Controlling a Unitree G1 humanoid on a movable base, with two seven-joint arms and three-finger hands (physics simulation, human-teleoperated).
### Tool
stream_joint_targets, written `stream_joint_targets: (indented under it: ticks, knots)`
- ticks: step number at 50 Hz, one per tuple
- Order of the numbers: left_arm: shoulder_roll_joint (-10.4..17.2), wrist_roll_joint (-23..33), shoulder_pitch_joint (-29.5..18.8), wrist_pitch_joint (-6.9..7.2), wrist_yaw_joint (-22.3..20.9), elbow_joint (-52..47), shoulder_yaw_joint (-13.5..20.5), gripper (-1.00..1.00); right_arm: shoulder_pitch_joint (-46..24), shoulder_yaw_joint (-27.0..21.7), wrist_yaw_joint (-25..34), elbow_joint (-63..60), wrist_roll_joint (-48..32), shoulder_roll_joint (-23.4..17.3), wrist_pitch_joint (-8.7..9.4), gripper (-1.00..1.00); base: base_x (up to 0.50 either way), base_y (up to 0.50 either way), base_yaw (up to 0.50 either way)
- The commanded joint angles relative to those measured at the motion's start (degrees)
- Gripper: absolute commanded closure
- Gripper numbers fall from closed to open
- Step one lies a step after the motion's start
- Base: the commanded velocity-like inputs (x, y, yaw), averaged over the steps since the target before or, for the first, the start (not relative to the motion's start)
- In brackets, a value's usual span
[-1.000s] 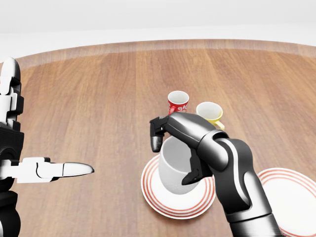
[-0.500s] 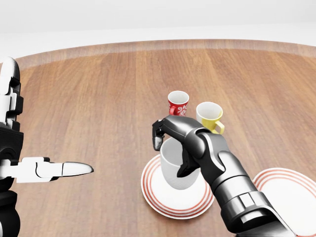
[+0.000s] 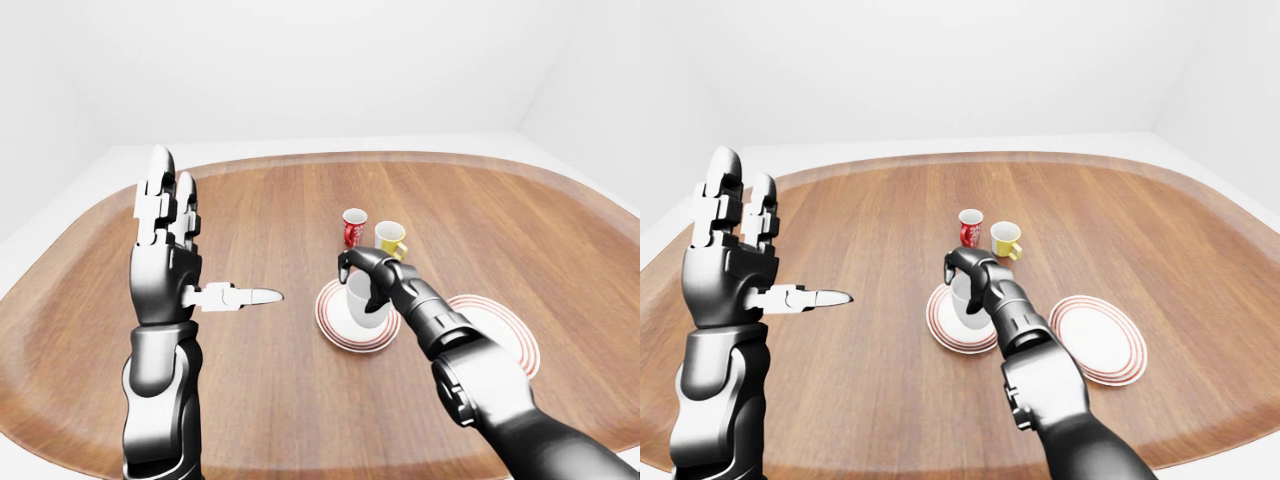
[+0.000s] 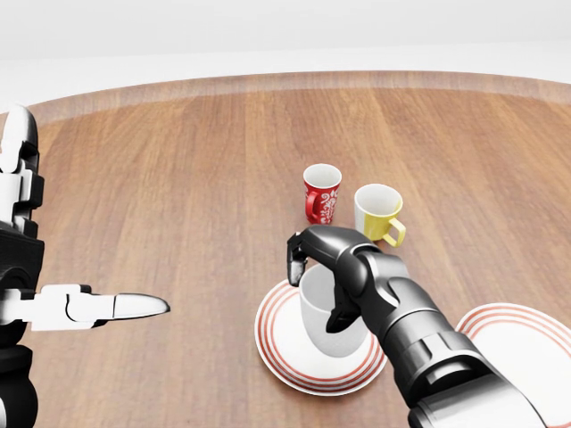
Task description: Put the white mug on the left plate.
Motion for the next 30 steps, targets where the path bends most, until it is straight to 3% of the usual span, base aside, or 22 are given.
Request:
stream_joint_targets:
  ticks: [1, 30]
  knots:
    - [0.0, 0.0, 0.0, 0.0, 0.0, 0.0, 0.0, -1.0, -0.9, -0.9, -2.6, 2.6, 4.4, 0.6, 0.01, 1.0, 0.0, 0.0, 0.0]
    - [0.1, -0.1, 0.0, 0.0, 0.0, 0.0, 0.1, -1.0, 1.1, -0.9, -6.4, 3.5, 5.0, 1.2, 0.01, 1.0, 0.0, 0.0, 0.0]
